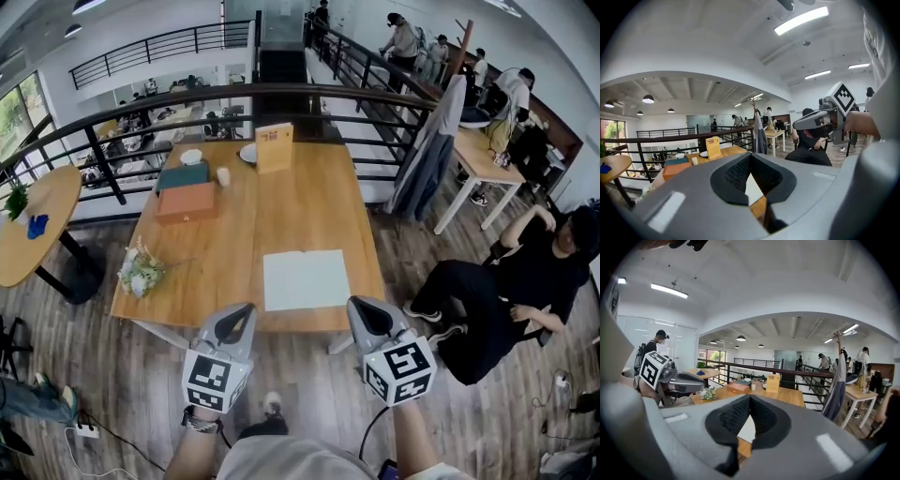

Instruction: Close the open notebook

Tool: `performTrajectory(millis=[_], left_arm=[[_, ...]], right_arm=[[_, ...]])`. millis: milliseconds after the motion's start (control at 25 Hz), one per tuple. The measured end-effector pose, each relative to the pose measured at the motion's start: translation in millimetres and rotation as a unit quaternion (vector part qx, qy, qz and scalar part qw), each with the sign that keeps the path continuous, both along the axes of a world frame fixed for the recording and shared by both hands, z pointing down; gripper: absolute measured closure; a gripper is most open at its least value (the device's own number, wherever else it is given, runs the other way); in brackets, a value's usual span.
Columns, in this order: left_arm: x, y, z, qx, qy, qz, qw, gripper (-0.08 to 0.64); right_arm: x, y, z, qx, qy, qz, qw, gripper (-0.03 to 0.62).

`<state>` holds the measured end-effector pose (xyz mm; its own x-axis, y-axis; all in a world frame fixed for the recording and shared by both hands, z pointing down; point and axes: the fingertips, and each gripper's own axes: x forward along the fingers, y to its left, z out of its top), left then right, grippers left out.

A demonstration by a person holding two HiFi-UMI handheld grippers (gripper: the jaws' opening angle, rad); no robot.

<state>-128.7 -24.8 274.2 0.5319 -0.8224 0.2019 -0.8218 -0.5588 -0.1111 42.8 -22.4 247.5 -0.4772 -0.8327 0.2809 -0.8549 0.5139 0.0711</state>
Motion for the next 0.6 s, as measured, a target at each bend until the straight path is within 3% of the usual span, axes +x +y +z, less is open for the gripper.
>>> performTrajectory(millis=[600], left_arm=[[-27.7, -66.7, 33.7, -0.031, -0.002, -0.001, 0.9995, 0.552]], right_arm=[[-25.9, -65.2, 23.1, -0.021, 0.009, 0.002, 1.000, 0.591]])
